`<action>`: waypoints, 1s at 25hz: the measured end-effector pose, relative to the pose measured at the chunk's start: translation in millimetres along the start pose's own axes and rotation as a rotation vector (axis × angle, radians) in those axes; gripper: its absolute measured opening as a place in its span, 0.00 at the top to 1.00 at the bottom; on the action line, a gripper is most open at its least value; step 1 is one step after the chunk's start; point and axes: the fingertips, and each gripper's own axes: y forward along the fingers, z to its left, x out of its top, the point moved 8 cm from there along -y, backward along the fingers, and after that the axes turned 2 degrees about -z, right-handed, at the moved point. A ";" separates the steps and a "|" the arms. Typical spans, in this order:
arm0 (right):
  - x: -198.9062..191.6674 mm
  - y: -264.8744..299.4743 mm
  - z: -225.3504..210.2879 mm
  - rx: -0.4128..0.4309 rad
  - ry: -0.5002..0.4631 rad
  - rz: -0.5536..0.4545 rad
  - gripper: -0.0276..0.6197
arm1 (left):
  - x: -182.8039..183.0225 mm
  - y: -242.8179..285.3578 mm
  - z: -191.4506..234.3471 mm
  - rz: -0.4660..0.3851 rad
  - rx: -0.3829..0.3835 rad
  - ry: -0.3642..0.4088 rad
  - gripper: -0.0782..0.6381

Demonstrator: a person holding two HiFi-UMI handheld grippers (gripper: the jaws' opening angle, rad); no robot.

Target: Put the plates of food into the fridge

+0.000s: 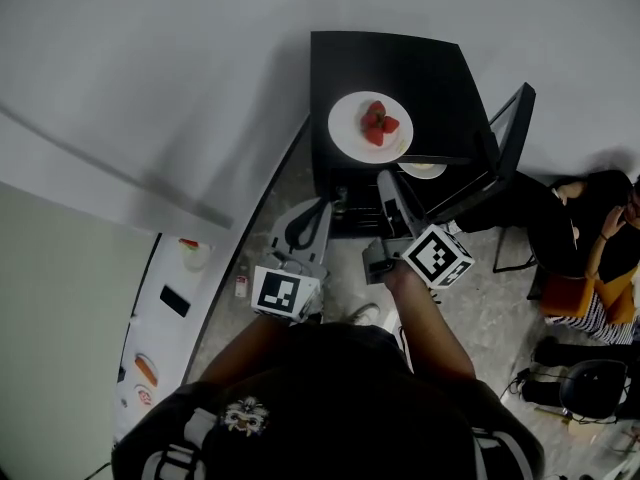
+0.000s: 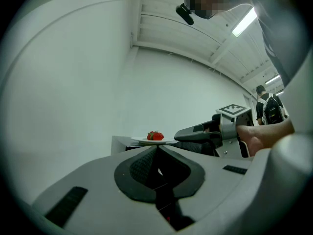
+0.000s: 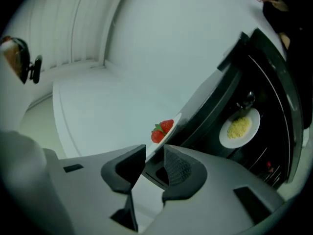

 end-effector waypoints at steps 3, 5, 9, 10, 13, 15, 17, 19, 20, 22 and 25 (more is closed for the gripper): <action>0.3 7.5 -5.6 -0.008 0.153 -0.005 0.75 | -0.8 -1.1 2.1 -0.001 -0.004 0.000 0.86; 0.7 14.0 -8.5 0.000 0.202 -0.011 0.74 | -2.0 0.0 4.3 -0.003 -0.007 0.001 0.86; 2.6 23.7 -7.2 0.020 0.275 -0.028 0.74 | -3.7 1.2 8.5 -0.004 -0.020 0.001 0.86; 1.5 25.4 -8.2 0.014 0.311 -0.027 0.74 | -4.1 0.7 9.4 -0.002 -0.021 0.000 0.86; -4.6 29.0 -13.2 -0.006 0.450 -0.025 0.74 | -4.9 -0.9 11.9 -0.001 -0.019 -0.001 0.86; -6.0 31.0 -14.6 -0.011 0.504 -0.034 0.75 | -4.5 -0.6 13.5 -0.006 -0.015 0.002 0.86; -6.1 32.1 -15.0 -0.021 0.532 -0.044 0.76 | -3.5 -0.2 14.7 -0.010 -0.012 0.002 0.86; -6.7 32.0 -15.9 -0.028 0.554 -0.050 0.79 | -3.1 -0.8 15.5 -0.011 -0.011 0.002 0.86; -7.2 31.8 -16.2 -0.028 0.563 -0.053 0.81 | -3.7 -1.6 15.8 -0.008 -0.010 0.001 0.86; -6.7 31.7 -16.1 -0.024 0.574 -0.060 0.85 | -6.1 -3.1 16.2 0.001 -0.007 -0.004 0.86; -4.4 32.3 -16.8 -0.023 0.581 -0.073 0.88 | -8.7 -5.4 15.3 0.006 -0.002 -0.013 0.86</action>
